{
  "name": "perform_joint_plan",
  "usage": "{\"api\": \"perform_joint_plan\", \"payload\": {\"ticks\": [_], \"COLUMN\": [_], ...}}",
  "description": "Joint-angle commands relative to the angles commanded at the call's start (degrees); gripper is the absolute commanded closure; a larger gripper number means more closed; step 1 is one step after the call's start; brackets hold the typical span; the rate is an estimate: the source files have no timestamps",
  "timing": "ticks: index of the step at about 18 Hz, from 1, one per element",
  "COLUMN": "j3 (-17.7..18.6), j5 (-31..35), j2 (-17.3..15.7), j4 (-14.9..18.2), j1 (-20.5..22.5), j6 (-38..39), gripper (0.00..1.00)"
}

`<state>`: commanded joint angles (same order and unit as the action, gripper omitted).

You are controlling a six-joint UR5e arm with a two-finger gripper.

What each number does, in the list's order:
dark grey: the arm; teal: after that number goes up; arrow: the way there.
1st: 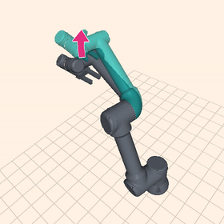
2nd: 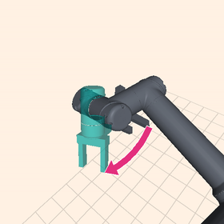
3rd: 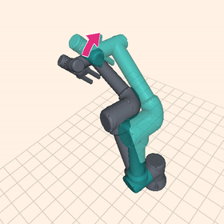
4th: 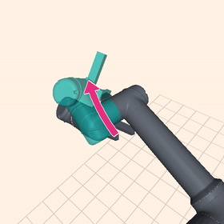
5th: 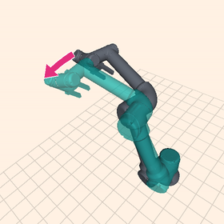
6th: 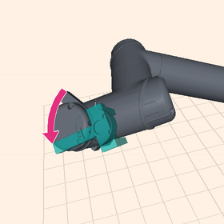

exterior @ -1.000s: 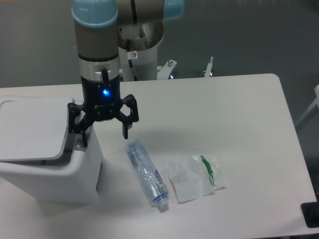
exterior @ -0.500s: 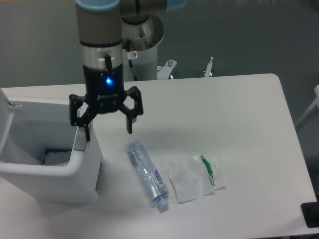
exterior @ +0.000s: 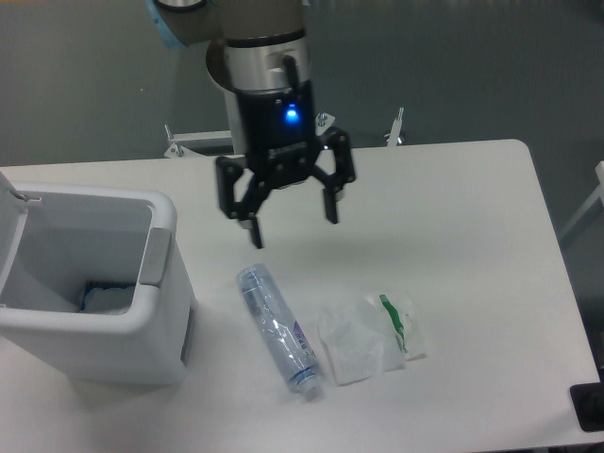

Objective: Open the trash can
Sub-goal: 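Lift the gripper up and away from the open trash can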

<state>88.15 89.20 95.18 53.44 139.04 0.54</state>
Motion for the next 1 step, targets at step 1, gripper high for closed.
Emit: {"api": "perform_joint_plan", "payload": {"ticks": [1], "j3": [0.0], "j5": [0.2], "j2": [0.1], "j4": [0.1], "j1": [0.5], "j6": [-0.5], "gripper": [0.00]}}
